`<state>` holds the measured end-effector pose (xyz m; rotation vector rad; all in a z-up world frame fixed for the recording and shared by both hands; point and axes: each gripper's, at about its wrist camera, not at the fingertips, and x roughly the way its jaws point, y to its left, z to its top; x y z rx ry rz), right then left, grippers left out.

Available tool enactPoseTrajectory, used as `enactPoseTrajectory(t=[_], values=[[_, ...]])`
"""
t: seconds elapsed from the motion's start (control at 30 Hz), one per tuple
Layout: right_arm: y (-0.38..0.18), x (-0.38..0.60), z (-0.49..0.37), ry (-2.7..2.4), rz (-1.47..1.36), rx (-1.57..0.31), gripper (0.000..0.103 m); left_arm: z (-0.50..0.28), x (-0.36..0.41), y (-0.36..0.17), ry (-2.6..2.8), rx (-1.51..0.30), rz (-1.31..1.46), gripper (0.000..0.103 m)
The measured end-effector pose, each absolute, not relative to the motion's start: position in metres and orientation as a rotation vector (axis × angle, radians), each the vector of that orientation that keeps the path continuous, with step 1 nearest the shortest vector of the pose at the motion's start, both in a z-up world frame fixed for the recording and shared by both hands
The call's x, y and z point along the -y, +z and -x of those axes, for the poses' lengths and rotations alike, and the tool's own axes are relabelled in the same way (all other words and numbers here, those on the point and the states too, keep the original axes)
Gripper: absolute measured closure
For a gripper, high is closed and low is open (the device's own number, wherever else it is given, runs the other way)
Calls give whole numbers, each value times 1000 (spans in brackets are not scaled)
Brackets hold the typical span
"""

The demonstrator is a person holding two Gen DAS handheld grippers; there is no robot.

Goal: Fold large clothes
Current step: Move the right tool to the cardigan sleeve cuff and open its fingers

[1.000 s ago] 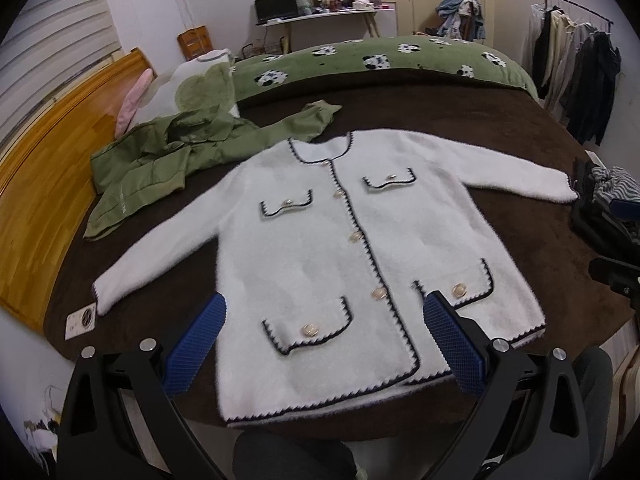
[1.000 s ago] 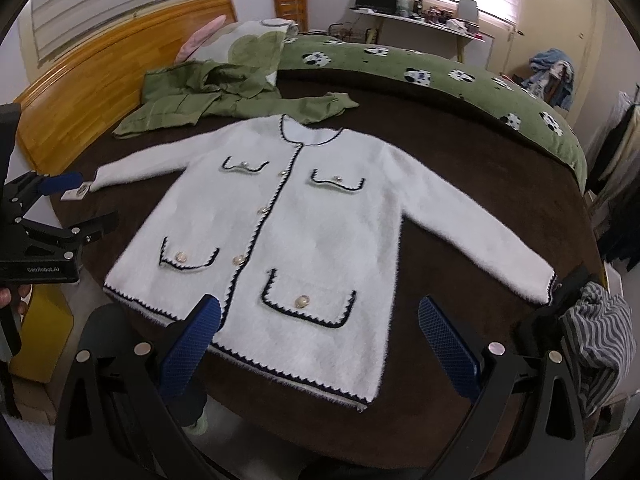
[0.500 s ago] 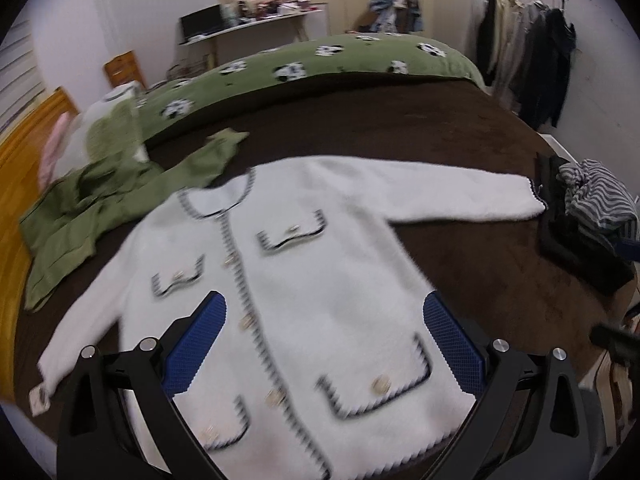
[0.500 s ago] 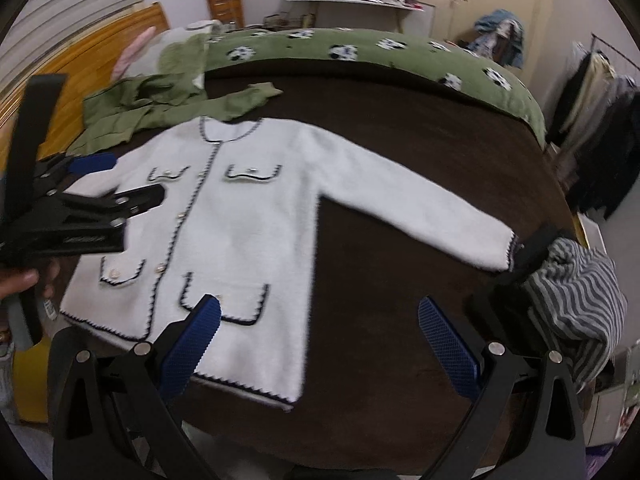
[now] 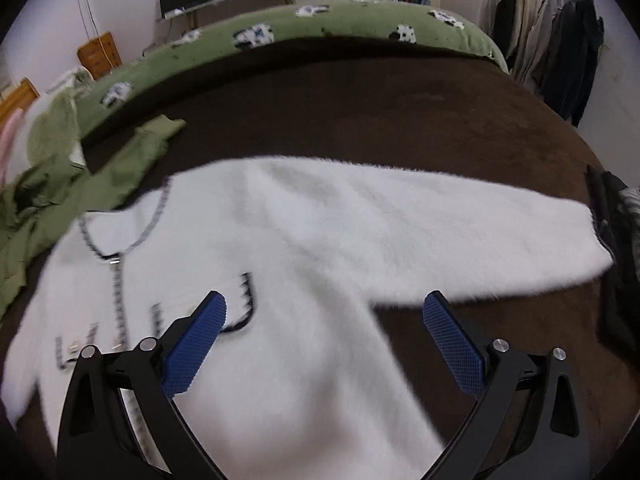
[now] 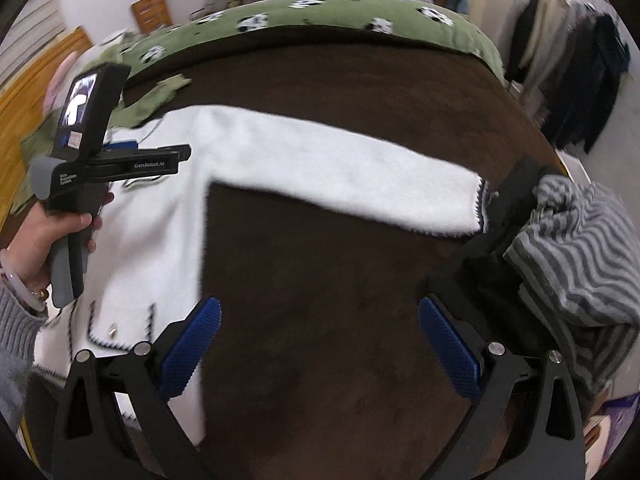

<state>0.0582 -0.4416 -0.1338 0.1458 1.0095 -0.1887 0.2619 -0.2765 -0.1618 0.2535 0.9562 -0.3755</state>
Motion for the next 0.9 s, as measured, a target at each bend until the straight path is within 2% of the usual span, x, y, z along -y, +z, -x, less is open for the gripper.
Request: enactPoseTrajectory(t=[0.27, 0.37, 0.5, 0.7, 0.9], values=[[-174, 500, -79, -270, -225, -981, 5, -306, 303, -217, -400, -964, -252, 6], [-188, 523, -79, -273, -334, -949, 5, -314, 307, -243, -409, -995, -246, 5], [-209, 553, -76, -267, -601, -882, 5, -311, 306, -242, -421, -977, -252, 5], [-217, 563, -90, -355, -699, -875, 5, -314, 304, -245, -427, -972, -249, 5], [-212, 572, -99, -383, -878, -764, 5, -315, 304, -246, -428, -970, -248, 5]])
